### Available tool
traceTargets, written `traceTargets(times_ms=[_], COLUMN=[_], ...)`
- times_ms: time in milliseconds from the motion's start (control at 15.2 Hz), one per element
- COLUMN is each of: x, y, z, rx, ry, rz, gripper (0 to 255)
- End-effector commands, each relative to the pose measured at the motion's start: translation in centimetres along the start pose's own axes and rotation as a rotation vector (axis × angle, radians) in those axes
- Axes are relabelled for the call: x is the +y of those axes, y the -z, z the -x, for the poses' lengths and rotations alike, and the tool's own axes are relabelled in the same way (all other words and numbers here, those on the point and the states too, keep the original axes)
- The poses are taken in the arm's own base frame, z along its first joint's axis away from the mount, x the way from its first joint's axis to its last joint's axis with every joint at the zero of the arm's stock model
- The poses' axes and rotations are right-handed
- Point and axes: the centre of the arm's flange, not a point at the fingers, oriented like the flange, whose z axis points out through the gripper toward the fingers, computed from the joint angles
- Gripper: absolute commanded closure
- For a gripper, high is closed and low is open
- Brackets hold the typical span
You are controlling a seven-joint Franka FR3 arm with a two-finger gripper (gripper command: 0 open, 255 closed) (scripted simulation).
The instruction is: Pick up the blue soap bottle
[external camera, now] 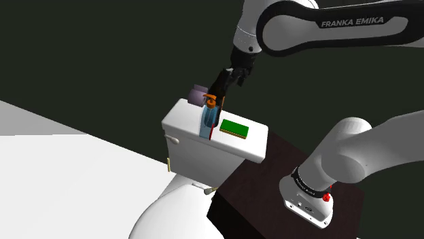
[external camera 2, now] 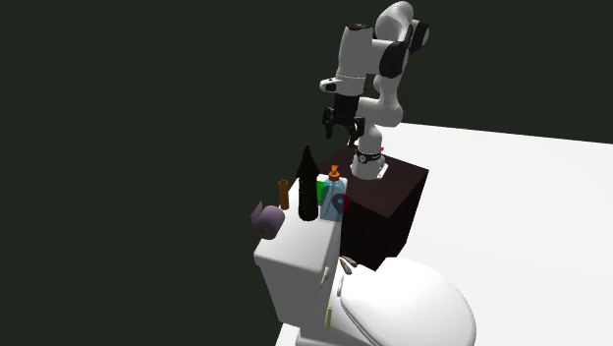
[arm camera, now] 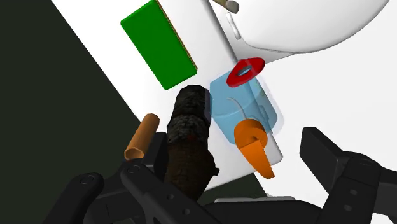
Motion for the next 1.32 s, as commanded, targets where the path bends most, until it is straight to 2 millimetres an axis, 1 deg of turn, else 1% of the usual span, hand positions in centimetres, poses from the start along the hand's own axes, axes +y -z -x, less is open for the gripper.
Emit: traceTargets(times_ms=[0, 264, 726, 858, 924, 1254], x=[-1.0, -3.1, -3.2, -3.2, -3.2, -3.2], y=[-1.8, -5.3, -9.0, -9.3, -9.3, -9.3], z=[-1.6, -4.2, -3.8, -3.8, -3.8, -3.8], rx=[0.017, 0.046, 0.046, 0.046, 0.046, 0.046], ry=[0.011, 0.032, 0.032, 0.032, 0.032, 0.032], rz=[-0.001, -0.001, -0.001, -0.001, -0.001, -0.001], gripper=[0, 0, 0, 0, 255, 255])
